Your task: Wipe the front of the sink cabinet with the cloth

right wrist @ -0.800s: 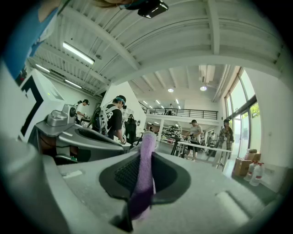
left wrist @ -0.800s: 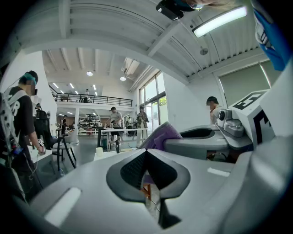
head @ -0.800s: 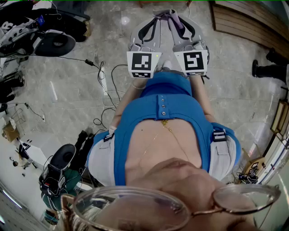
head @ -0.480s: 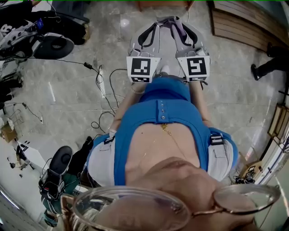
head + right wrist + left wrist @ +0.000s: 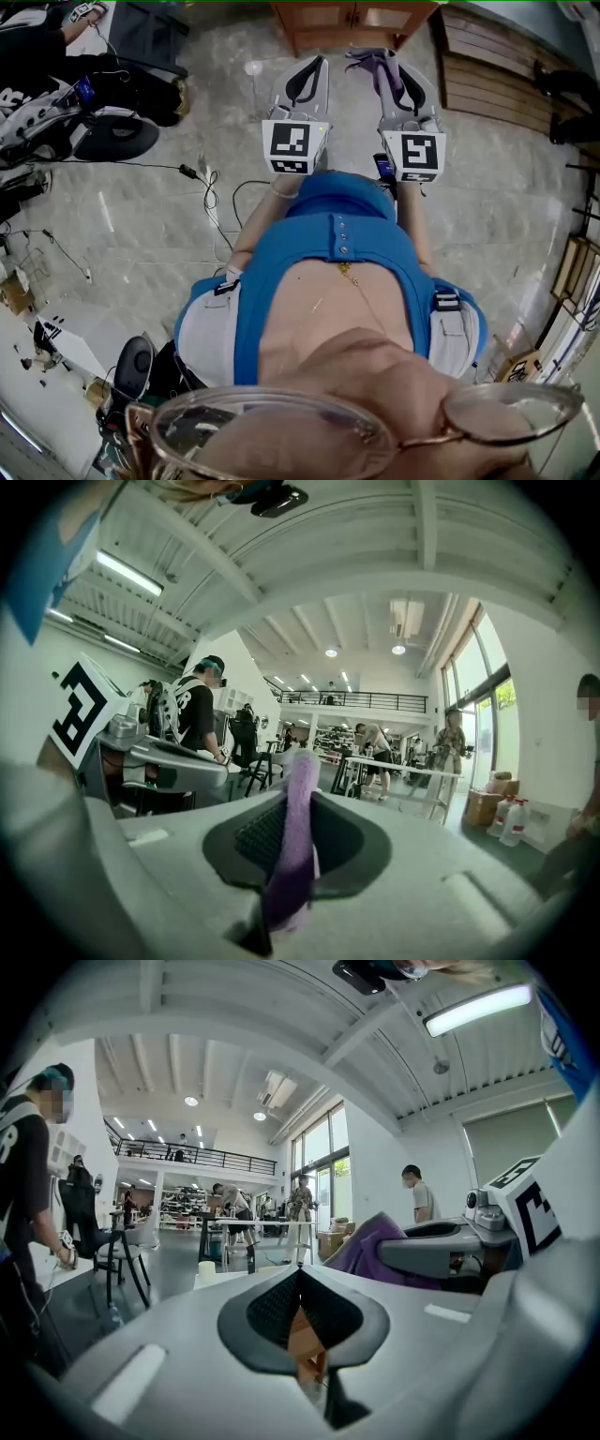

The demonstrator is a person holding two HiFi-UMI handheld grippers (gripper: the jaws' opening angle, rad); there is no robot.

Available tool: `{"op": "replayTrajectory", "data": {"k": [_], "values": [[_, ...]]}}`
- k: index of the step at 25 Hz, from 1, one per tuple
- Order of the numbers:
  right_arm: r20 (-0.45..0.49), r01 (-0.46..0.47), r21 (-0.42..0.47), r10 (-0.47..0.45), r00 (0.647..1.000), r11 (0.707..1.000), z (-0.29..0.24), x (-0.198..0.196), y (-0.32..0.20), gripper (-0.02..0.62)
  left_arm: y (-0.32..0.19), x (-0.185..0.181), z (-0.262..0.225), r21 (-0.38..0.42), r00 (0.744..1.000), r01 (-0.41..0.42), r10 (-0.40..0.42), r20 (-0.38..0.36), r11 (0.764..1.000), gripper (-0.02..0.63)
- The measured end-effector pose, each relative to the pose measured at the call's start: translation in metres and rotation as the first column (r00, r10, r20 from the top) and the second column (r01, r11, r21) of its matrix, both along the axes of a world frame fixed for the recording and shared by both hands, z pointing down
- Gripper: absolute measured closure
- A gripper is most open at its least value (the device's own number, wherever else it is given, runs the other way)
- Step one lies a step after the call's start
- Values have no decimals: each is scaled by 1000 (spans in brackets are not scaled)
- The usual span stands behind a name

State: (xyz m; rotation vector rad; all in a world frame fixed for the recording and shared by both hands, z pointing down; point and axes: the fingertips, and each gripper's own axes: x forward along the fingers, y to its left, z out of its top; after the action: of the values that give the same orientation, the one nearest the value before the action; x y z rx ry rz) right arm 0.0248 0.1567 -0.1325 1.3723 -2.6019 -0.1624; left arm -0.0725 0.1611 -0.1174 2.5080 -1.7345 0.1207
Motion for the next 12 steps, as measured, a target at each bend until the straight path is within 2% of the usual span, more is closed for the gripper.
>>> {"op": "replayTrajectory", "data": {"k": [4,6,8,12], "values": [[-7,-21,5,21,1000,1000,-2,-30,-53,540,-56,-26,-6,9,998,-63,63,-14,998,604],[-13,-36,14,36,999,999,-3,-43,-78,540,-81,-39,-10,24,996,-88,87,5,996,604],[-28,-55,9,55,998,998,-5,-50,-99,540,-103,-48,-13,28,995,-99,98,26,995,604],[-54,-63,-10,62,997,998,-4,-56,-131,540,-135,-53,-5,-5,994,-106,107,19,994,604]]}}
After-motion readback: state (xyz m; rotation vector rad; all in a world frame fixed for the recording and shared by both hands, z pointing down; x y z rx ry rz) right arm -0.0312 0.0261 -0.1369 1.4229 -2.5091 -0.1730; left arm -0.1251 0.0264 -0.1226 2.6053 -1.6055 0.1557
